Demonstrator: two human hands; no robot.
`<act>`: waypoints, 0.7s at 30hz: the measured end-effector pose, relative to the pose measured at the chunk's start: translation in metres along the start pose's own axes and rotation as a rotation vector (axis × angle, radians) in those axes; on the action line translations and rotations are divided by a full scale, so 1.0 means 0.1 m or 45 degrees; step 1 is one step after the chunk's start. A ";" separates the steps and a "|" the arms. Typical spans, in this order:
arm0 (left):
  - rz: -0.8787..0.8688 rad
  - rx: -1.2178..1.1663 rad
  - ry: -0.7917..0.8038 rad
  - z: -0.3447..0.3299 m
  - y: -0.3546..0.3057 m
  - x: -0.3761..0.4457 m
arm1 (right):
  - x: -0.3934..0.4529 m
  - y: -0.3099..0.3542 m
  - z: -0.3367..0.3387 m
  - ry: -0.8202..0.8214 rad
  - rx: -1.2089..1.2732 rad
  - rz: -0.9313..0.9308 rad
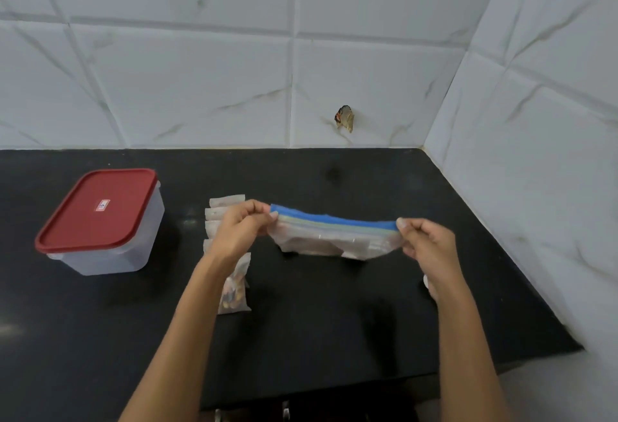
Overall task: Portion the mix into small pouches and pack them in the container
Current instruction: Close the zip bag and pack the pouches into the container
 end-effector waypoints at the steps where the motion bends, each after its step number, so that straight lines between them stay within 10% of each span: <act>1: 0.064 0.038 0.004 -0.01 0.10 -0.08 | -0.07 -0.12 0.03 0.017 -0.011 -0.072; 12: 0.281 1.008 -0.140 -0.12 0.76 -0.52 | -0.43 -0.86 0.03 -0.008 -0.444 -0.419; 18: -0.360 1.523 -0.449 -0.48 0.81 -0.78 | -0.45 -0.86 -0.08 -0.085 -0.717 -0.461; 21: -0.868 1.393 -0.074 -0.62 0.90 -0.80 | -0.41 -0.86 -0.08 -0.105 -0.764 -0.486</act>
Point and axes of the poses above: each hand's wrist, its own x-axis towards the middle knuckle, its own z-axis out of the back of the hand, y = z × x, the point moved 2 cm from there along x, towards the middle knuckle, and after that the axes turned 2 degrees about x, right-handed, at the moved point
